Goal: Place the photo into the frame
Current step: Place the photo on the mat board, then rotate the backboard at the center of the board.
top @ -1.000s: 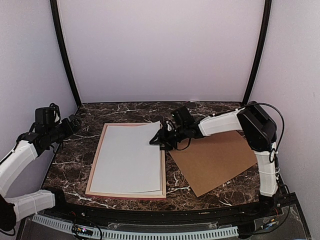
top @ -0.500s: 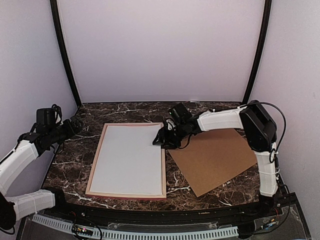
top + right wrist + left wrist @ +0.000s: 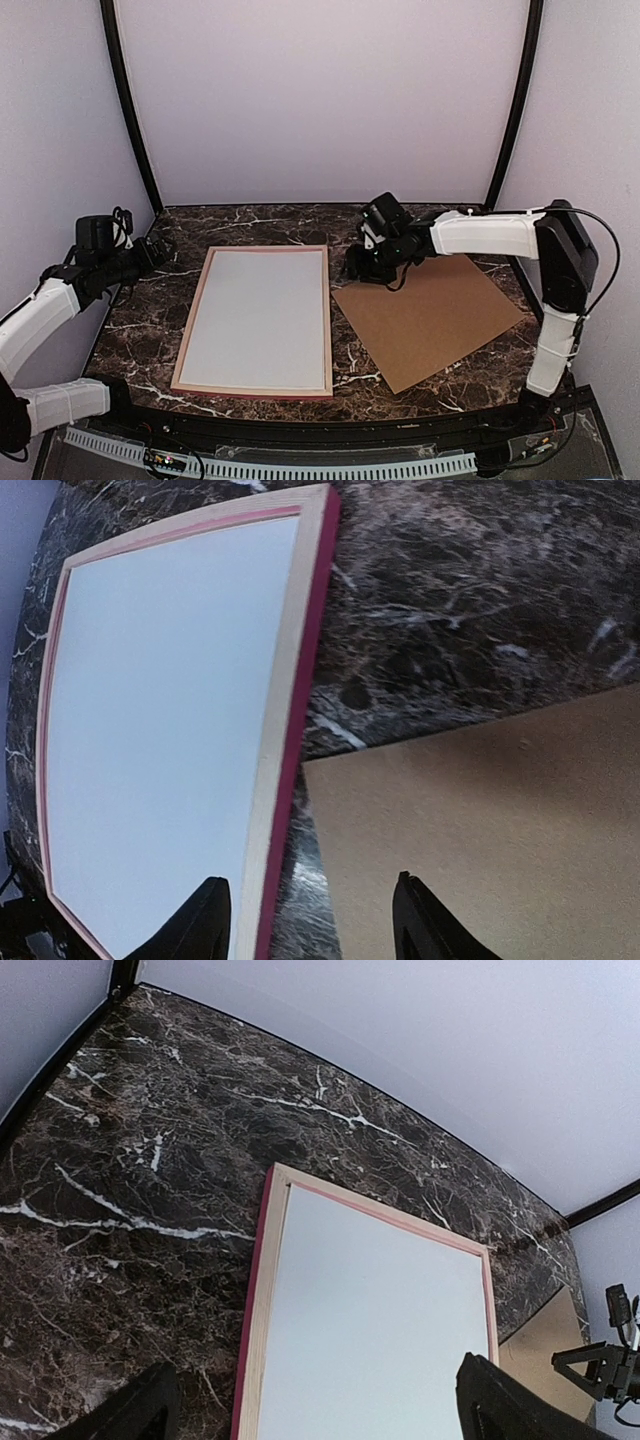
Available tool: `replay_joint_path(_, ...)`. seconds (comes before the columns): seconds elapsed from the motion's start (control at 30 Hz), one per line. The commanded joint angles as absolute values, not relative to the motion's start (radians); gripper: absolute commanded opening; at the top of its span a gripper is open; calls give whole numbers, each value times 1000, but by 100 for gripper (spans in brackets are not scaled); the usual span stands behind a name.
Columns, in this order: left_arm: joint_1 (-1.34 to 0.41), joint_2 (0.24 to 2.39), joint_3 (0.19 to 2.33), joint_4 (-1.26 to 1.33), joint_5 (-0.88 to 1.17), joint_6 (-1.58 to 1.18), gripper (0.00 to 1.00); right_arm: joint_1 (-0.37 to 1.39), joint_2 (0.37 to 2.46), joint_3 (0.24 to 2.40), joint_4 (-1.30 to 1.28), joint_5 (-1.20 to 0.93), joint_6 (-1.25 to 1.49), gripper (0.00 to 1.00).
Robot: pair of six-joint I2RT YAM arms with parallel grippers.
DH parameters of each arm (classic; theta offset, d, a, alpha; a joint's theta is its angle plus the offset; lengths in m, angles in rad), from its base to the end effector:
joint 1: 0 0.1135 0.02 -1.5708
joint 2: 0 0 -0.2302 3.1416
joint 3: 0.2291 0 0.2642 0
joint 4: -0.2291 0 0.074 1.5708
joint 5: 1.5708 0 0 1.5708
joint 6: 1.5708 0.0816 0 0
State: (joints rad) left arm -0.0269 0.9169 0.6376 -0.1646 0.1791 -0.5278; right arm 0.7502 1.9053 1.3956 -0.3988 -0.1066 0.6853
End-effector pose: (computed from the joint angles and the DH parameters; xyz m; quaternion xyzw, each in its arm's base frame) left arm 0.2827 -0.0221 0.2167 -0.1624 0.8276 -0.2184 0.4909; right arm 0.3195 0.3096 0.1354 -0.0479 0.9433 0.2515 0.2114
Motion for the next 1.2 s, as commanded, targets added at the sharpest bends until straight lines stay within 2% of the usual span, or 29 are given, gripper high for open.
replay_joint_path(0.0,-59,940,631,-108,257,-503,99,682,1767,1215,-424,31,665,56)
replay_joint_path(0.23,-229,1010,692,-97,212,-456,99,511,1562,981,-457,91,643,57)
replay_joint_path(0.43,-436,1134,781,-71,183,-414,99,246,1412,831,-471,89,588,58)
replay_joint_path(0.67,-659,1333,894,-22,198,-372,99,-99,1293,630,-379,-133,583,61)
replay_joint_path(0.83,-744,1532,1045,-35,231,-333,99,-127,1214,521,-367,-195,638,61)
replay_joint_path(1.17,-785,1890,1391,-131,306,-251,99,-120,1007,448,-451,-171,700,63)
